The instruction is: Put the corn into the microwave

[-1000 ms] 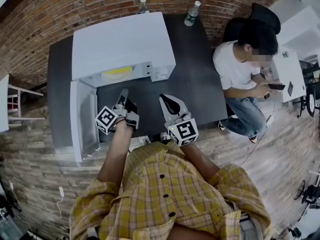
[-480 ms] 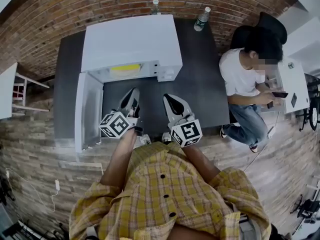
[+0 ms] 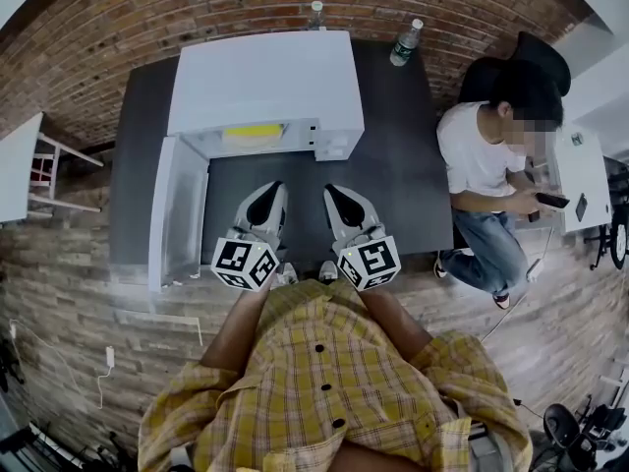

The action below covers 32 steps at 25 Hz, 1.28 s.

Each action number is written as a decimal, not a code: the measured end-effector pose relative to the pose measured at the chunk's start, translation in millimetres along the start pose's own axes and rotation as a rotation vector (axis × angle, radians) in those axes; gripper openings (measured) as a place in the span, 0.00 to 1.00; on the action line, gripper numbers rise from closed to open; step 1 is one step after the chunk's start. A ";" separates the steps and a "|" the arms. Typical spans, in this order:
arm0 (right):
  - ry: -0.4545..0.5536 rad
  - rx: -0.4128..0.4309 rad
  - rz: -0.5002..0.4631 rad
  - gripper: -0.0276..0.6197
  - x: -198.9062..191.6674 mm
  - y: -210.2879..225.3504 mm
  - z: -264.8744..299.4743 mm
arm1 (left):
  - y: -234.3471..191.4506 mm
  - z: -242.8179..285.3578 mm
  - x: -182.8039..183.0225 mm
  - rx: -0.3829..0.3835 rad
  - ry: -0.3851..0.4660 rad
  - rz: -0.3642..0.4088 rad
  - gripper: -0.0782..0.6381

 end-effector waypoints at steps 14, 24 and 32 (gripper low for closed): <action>0.002 0.004 -0.013 0.04 -0.4 -0.1 -3.1 | 15.4 -12.3 -1.2 0.062 0.019 0.157 0.10; 0.002 0.006 -0.019 0.04 0.5 -2.3 -3.8 | 19.5 -16.8 0.3 0.078 0.016 0.204 0.10; 0.004 0.004 -0.023 0.04 -0.3 -2.5 -3.8 | 19.7 -18.6 0.4 0.089 0.022 0.219 0.10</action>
Point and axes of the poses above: the fingertips, and each gripper's own axes: z forward along the fingers, y to its right, x out of its top, the point moved 10 cm from there along -z, backward along the fingers
